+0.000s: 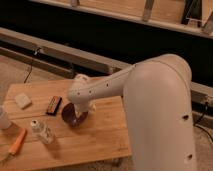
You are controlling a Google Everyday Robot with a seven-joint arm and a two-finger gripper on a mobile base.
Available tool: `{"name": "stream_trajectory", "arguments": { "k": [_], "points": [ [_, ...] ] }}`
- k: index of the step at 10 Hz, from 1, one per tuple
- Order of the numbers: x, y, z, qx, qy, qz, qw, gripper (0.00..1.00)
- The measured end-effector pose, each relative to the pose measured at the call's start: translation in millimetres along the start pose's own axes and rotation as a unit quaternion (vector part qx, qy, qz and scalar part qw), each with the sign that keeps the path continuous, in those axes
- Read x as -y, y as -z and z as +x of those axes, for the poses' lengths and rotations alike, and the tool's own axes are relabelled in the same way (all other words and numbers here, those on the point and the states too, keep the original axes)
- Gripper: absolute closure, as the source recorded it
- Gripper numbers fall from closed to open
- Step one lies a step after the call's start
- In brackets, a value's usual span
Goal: Drag the ceramic bowl in a circle
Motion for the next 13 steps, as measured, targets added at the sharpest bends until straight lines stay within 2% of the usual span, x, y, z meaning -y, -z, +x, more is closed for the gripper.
{"name": "stream_trajectory", "arguments": {
  "k": [4,5,7,9,10,11,13],
  "points": [
    [-0.4,-34.9,5.6,-0.002,-0.01,-0.013,0.9999,0.35],
    [-0.4,-42.0,5.6,-0.002,-0.012,-0.014,0.9998,0.38],
    [2.0,-56.3,4.0,-0.001,-0.018,-0.007,0.9998,0.57],
    [5.6,-62.6,2.5,-0.004,-0.016,0.019,0.9997,0.79],
    [6.2,-63.2,2.1,-0.006,-0.014,0.029,0.9995,0.87],
    [5.5,-61.8,-0.1,-0.01,-0.005,0.046,0.9989,0.98],
    [7.7,-58.7,5.3,-0.026,0.014,0.073,0.9969,1.0]
  ]
}}
